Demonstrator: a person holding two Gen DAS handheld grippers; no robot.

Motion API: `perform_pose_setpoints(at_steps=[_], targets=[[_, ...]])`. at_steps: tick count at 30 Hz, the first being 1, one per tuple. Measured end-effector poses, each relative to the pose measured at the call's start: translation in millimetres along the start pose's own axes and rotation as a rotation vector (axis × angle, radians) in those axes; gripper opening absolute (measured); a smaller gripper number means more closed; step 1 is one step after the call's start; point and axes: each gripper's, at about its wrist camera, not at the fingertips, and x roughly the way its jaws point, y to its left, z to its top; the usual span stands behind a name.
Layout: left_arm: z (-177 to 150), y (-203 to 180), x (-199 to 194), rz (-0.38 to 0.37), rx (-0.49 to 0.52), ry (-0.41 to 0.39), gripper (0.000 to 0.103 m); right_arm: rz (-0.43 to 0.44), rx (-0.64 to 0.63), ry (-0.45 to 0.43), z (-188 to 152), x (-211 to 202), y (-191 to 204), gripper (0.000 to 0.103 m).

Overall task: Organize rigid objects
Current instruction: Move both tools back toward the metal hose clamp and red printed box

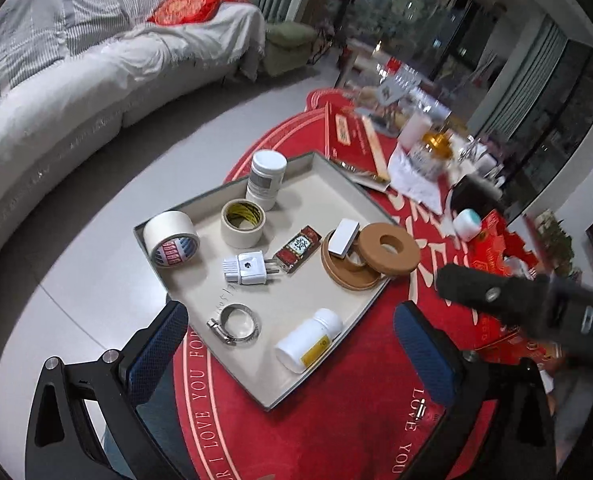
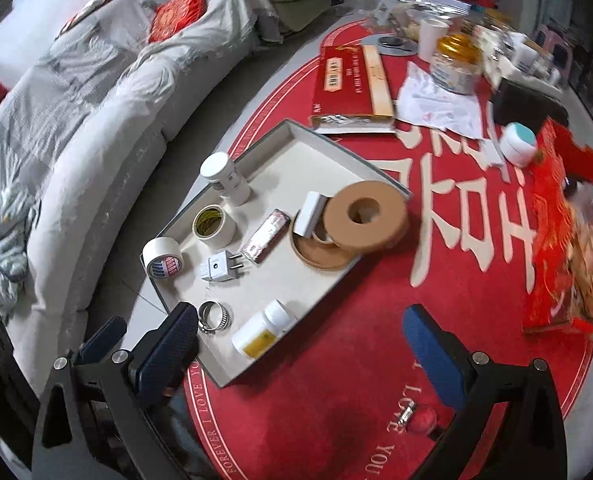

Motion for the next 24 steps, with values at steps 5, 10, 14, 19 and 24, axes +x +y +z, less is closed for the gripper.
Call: perform_pose_setpoints(at_steps=[5,10,14,19,24], targets=[[-22,28,-15,0.024,0.026,-0.018,0.103,0.000,0.032,-0.021,-13,-15,-19,0.103],[-38,45,-24,0.010,0.008,0.037,0.103,0.026,0.031,-0.038,-29,-25,-26,0.103],[-51,25,-26,-0.002,0.094,0.091,0.103,0.040,0.046,-0.031,-54,-34,-41,0.103],[-72,-24,-13,-0.087,0.242,0.227,0.103,0.008,0.109,0.024,-103,-39,-87,0.103],[-97,-83,5,-0.110,0.445,0.307,0.103,-0.099,0.173,0.108,-154,-33,-141,0.103]])
